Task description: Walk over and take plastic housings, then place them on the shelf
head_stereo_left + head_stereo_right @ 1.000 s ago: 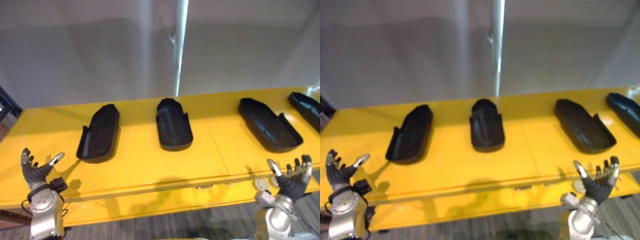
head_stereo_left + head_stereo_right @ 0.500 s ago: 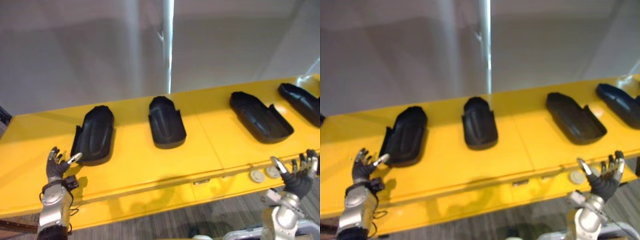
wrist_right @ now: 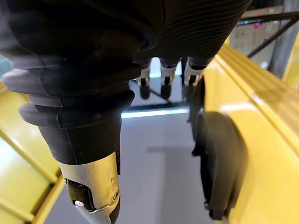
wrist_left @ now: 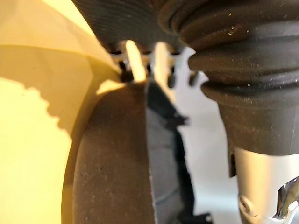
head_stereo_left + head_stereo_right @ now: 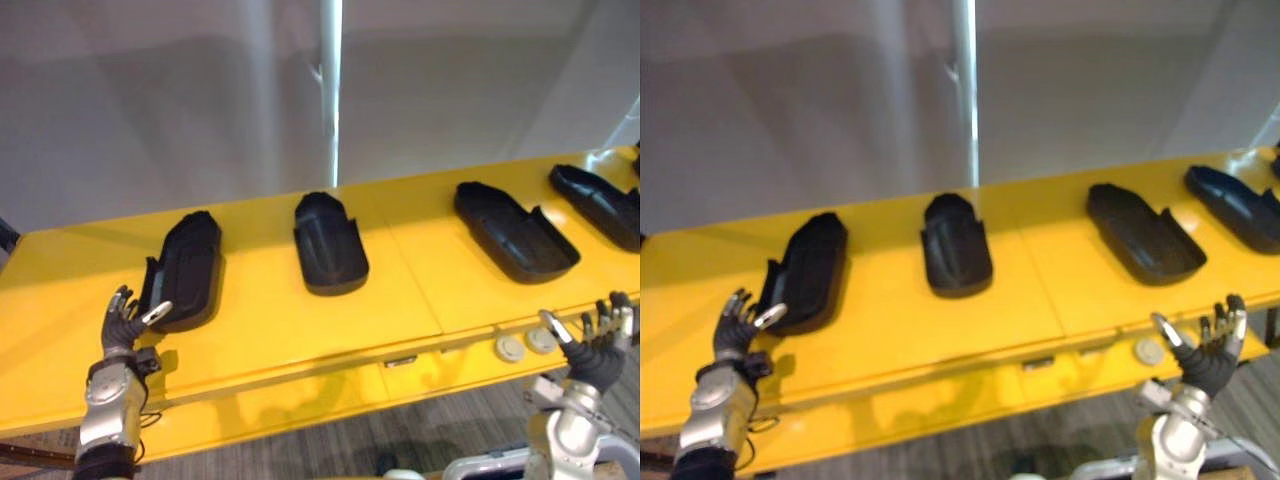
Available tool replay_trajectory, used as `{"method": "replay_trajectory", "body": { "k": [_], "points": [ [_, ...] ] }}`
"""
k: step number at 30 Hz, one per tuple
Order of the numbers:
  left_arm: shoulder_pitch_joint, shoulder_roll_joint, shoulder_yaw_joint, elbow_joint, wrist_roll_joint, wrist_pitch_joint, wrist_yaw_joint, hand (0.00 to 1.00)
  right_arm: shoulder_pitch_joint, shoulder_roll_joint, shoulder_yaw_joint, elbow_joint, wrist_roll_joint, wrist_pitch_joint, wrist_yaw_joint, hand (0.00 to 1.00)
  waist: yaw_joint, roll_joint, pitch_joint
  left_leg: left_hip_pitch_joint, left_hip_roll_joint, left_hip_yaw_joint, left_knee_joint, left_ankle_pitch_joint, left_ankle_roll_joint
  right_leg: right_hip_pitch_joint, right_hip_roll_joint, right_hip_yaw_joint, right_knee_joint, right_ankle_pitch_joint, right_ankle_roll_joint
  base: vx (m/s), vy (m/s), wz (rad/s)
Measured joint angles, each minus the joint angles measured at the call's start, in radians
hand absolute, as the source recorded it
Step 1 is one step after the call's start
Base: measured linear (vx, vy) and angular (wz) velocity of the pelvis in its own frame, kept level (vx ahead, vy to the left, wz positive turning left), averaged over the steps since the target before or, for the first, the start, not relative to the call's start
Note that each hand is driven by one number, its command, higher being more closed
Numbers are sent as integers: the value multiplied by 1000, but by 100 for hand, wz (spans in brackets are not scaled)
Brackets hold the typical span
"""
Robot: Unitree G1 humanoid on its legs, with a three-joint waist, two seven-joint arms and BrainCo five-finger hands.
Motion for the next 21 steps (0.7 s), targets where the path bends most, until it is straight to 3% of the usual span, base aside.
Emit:
{"method": "replay_trajectory", "body": {
  "k": [5,21],
  "points": [
    [0,16,-21,2,-4,-6,-50,0,-8,-5,0,4,0,0,0,0,0,-2,1,11,-2,0,-1,0,0,7,-1,0,3,2,0,0,0,0],
    [-9,34,-40,10,-40,-4,-86,0,-8,-8,14,16,1,1,-1,0,0,-9,4,12,-4,0,-3,0,0,12,-4,0,0,1,-1,-9,-1,0]
  ]
}}
